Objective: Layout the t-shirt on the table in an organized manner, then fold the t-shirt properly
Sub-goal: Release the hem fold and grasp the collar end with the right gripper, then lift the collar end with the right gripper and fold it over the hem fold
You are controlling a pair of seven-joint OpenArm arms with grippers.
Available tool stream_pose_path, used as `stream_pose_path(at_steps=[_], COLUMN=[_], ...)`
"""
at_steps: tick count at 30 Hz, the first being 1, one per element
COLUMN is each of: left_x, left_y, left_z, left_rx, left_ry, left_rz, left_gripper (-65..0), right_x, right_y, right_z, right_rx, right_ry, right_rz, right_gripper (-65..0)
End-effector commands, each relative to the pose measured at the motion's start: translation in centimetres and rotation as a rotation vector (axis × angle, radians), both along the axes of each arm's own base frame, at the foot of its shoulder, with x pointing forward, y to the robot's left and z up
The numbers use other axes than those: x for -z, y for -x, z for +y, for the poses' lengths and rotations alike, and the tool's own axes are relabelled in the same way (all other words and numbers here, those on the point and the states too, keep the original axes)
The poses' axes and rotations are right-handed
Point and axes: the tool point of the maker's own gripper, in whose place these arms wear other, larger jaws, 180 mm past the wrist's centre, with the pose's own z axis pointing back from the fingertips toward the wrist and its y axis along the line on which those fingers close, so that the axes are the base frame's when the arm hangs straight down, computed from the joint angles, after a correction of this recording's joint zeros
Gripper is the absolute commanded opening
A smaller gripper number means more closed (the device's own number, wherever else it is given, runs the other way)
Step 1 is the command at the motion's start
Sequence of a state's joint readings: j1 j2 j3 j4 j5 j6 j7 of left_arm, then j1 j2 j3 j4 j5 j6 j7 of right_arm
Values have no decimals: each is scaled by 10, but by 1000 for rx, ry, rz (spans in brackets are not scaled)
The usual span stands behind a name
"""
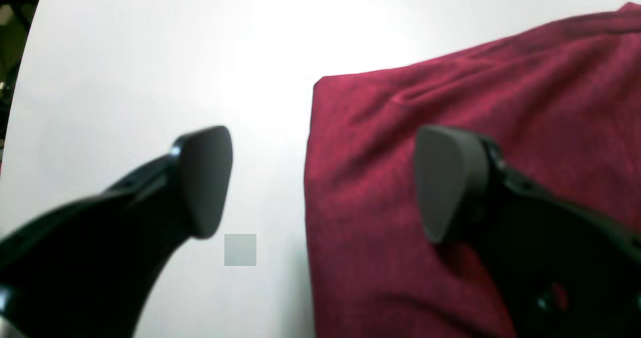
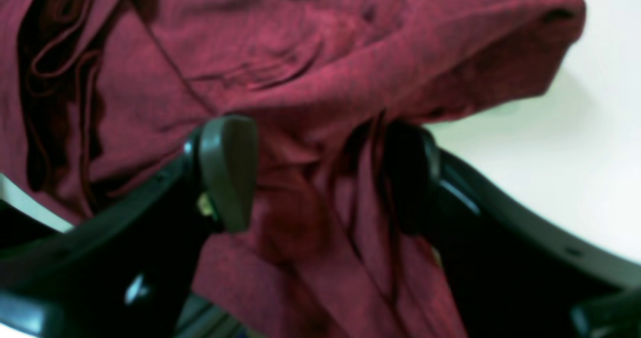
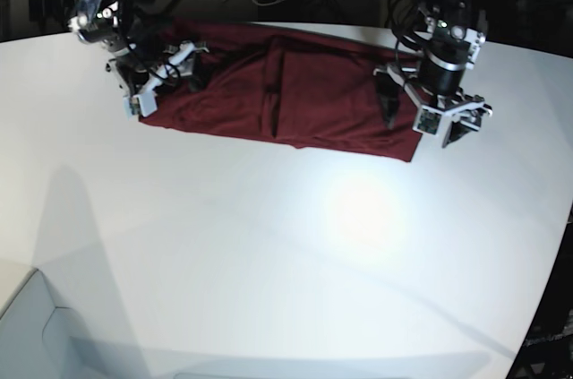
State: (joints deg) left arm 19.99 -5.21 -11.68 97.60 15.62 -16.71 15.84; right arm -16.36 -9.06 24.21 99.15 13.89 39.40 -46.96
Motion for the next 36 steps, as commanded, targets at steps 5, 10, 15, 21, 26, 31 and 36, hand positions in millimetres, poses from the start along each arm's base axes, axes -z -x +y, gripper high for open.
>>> stream_pose_path(at_steps=[5, 10, 15, 21, 26, 31, 36], left_x=[-11, -15, -19, -20, -17, -8, -6], left_y=[-6, -7, -6, -5, -3, 0, 5], left_z=[1, 5, 26, 49, 51, 53, 75], left_rx=[3, -6, -65, -121, -126, -129, -191], left_ry=[1, -4, -20, -40, -41, -42, -52], left_rz=[-45, -56, -65, -65, -56, -31, -22], left_gripper=[-102, -102, -102, -102, -102, -129, -353], right_x=[9, 8, 5, -24, -45, -60, -74], right_y=[-2, -5, -10, -25, -32, -36, -39], right_z=[6, 7, 7, 11, 24, 49, 68], right_rx=[-10, -8, -9, 5, -51, -139, -198], right_ry=[-31, -35, -37, -93, -84, -81, -89], right_rz=[17, 10, 0, -103, -151, -179, -218], right_gripper=[-329, -522, -650, -650, -650, -650, -650])
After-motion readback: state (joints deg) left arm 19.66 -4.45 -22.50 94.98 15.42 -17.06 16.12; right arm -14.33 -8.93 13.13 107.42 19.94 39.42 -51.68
